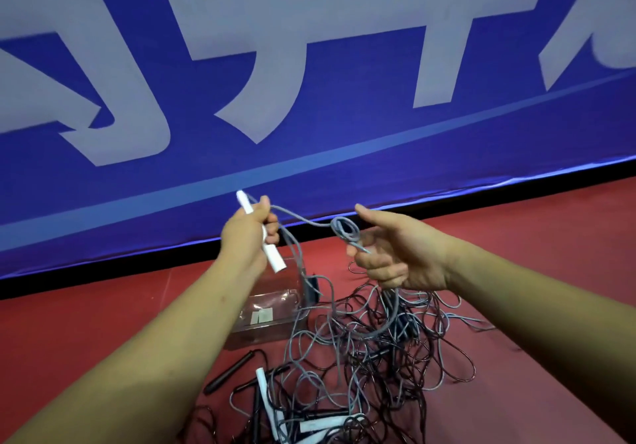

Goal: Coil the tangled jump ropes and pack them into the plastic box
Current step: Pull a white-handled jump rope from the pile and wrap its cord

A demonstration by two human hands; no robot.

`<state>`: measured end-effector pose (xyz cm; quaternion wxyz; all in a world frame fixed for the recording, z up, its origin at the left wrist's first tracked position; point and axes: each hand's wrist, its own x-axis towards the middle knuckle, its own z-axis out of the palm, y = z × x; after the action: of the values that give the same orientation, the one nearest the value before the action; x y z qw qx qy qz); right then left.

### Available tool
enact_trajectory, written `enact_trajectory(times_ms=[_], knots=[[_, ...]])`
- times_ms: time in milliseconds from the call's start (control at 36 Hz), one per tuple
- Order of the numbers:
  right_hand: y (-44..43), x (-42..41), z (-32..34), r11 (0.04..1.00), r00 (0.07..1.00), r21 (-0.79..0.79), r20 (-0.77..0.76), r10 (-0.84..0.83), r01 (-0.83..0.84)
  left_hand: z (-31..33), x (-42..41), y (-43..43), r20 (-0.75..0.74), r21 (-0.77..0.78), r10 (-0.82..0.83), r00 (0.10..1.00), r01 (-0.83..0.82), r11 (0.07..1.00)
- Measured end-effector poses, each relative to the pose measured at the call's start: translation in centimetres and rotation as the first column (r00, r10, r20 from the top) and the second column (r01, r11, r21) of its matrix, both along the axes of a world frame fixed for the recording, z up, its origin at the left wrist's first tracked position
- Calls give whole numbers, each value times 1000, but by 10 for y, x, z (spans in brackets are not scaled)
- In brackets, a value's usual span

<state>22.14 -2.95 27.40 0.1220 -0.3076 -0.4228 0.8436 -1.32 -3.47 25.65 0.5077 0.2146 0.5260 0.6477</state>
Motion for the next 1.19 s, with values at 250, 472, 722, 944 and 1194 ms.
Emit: enact_trajectory(times_ms=[250, 472, 722, 944, 1194], knots=[[-1, 12, 6, 999, 981, 53, -191, 15, -5, -13, -58, 4, -139, -139, 262, 955, -281, 949], [-2, -8, 6, 953, 944, 26, -147, -297, 303, -15, -1, -12, -386, -140, -129, 913, 80, 987], [5, -9, 16, 850, 812, -296, -279, -513, 435, -7, 63, -50, -129, -69, -771, 624, 770, 635], [16, 5, 14, 727, 706, -211, -178, -685, 653, 12, 74, -54, -115, -16, -760, 640, 764, 646], [-21, -26, -19, 994, 1000, 104, -5, 19, -18, 45, 60, -30, 73, 79, -349, 934, 344, 936]])
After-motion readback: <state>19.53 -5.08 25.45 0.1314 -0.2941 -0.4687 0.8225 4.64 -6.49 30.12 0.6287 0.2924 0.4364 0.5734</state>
